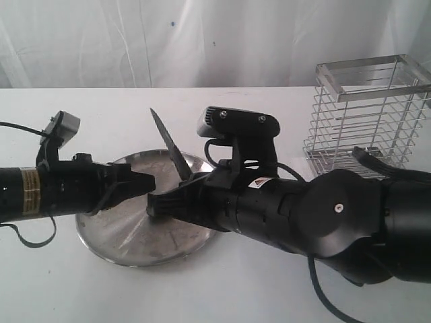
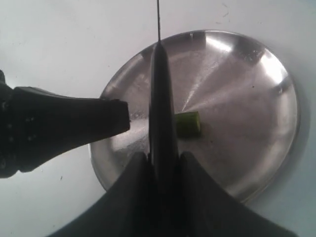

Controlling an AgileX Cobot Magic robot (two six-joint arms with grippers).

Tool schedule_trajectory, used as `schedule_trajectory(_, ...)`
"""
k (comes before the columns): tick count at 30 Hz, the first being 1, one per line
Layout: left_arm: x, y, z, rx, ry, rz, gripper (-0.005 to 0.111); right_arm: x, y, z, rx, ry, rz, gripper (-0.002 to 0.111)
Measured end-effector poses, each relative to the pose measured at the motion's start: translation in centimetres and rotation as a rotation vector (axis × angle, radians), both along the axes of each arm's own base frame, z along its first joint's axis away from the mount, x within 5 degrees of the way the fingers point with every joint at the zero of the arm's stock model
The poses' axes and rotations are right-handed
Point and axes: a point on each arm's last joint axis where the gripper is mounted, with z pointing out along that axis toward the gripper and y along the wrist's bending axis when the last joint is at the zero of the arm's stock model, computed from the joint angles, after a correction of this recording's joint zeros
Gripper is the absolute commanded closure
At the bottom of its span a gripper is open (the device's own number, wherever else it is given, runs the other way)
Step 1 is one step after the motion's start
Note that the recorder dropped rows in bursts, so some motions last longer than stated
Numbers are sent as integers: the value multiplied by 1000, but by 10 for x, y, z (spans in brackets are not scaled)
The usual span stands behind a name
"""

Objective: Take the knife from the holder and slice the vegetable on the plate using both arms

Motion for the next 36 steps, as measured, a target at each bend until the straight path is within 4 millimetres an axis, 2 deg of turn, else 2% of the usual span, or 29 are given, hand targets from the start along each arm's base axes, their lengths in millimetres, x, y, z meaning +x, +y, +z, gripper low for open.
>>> schedule_trajectory(4,0,-5,-1,-133,-8,-18,106,-3,2,-1,-1,16,22,108)
schedule_trajectory(8,2,-6,-1,-174,-7,-13,106,-5,3,-2,-2,25,33,108)
schedule_trajectory(14,3,-7,-6,-180,10,-17,106,-5,3,-1,-8,17,42,108)
schedule_trajectory(20,-2,-18,-7,-180,23,-56,106,-5,3,-1,-11,13,46,108)
schedule_trajectory(36,-1,-18,-5,-159,-69,-78,106,-11,7,-10,-28,92,115,108)
